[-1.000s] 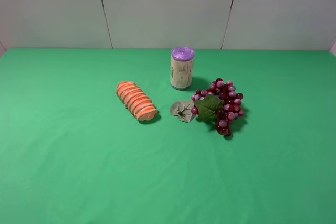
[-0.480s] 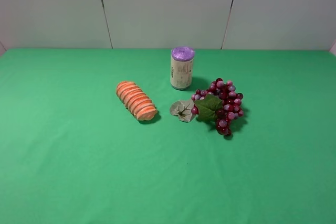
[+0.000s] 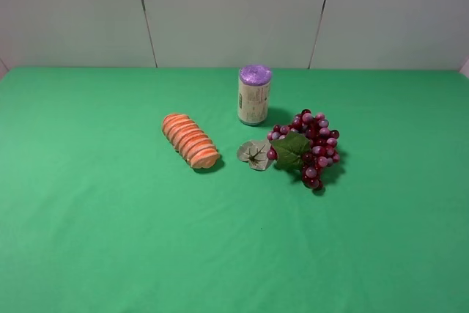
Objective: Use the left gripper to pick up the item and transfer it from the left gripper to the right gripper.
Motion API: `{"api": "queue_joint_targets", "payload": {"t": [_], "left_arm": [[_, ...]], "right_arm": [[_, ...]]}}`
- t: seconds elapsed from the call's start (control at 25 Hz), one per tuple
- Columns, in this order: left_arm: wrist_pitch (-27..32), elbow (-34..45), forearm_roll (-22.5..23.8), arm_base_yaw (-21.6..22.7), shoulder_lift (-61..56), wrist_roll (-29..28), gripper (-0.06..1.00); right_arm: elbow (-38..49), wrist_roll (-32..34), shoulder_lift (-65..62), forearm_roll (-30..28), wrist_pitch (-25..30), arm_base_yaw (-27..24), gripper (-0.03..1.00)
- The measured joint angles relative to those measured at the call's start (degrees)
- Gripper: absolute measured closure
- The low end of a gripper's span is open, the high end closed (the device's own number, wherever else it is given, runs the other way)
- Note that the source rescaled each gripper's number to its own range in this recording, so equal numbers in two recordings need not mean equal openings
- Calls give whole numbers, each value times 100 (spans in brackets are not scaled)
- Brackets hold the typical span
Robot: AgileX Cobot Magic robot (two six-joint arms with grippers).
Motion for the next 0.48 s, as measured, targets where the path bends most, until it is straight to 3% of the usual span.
{"api": "queue_joint_targets", "payload": {"t": [0.28,0.32,0.48], "left_arm": [[0,0,0,0,0,0,-6],[0,0,0,0,0,0,-5],[0,0,0,0,0,0,-5]], "right_arm": [[0,0,-88,5,-7,-655,-3],[0,0,-213,5,-7,-1143,-3],[0,0,-295,5,-7,-1977,-3]]}}
